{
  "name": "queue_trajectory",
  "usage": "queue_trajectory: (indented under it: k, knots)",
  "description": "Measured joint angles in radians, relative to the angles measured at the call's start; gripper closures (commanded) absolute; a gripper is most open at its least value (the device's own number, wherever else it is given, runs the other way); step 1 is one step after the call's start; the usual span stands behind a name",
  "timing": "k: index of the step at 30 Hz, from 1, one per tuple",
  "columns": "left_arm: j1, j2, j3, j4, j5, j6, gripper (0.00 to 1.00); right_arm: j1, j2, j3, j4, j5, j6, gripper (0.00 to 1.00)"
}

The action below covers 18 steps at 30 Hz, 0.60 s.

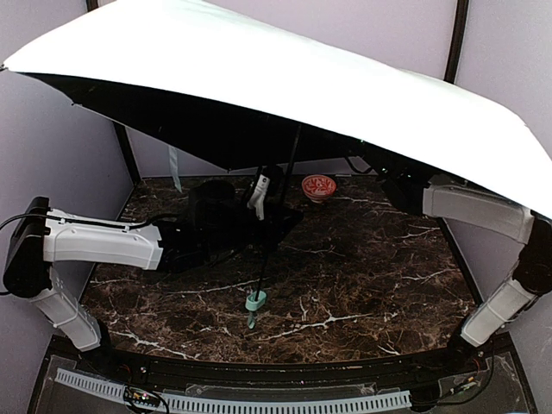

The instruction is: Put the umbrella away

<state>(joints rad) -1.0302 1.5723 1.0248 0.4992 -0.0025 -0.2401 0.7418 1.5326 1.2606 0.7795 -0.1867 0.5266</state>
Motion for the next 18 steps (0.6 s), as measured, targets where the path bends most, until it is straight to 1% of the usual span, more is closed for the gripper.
queue_trajectory:
  k: [1, 2, 3, 5, 6, 8, 12, 16, 18]
  knots:
    - [0.000, 0.000, 0.000, 0.000, 0.005, 0.000, 1.00, 0.000, -0.006, -0.005, -0.003, 0.000, -0.003, 0.94]
    - [0.000, 0.000, 0.000, 0.000, 0.009, 0.000, 1.00, -0.001, -0.010, -0.006, -0.006, 0.000, -0.006, 0.94]
    - [0.000, 0.000, 0.000, 0.002, 0.013, 0.000, 1.00, 0.000, -0.013, -0.006, -0.011, -0.002, -0.009, 0.99]
    - [0.000, 0.000, 0.000, 0.004, 0.023, 0.001, 1.00, -0.001, -0.022, -0.006, -0.023, -0.008, -0.017, 1.00]
    - [0.000, 0.000, 0.000, 0.005, 0.028, 0.001, 0.96, -0.001, -0.024, -0.006, -0.025, -0.015, -0.021, 1.00]
    - [0.000, 0.000, -0.001, 0.008, 0.039, 0.005, 0.85, -0.001, -0.033, -0.006, -0.032, -0.030, -0.029, 1.00]
    - [-0.003, -0.010, -0.036, 0.052, 0.081, 0.039, 0.64, -0.008, -0.055, -0.006, -0.068, -0.078, -0.066, 1.00]
    - [-0.007, -0.017, -0.054, 0.061, 0.140, 0.061, 0.55, -0.018, -0.067, -0.006, -0.092, -0.135, -0.085, 1.00]
    - [-0.008, -0.017, -0.054, 0.061, 0.158, 0.069, 0.47, -0.018, -0.070, -0.006, -0.092, -0.154, -0.077, 1.00]
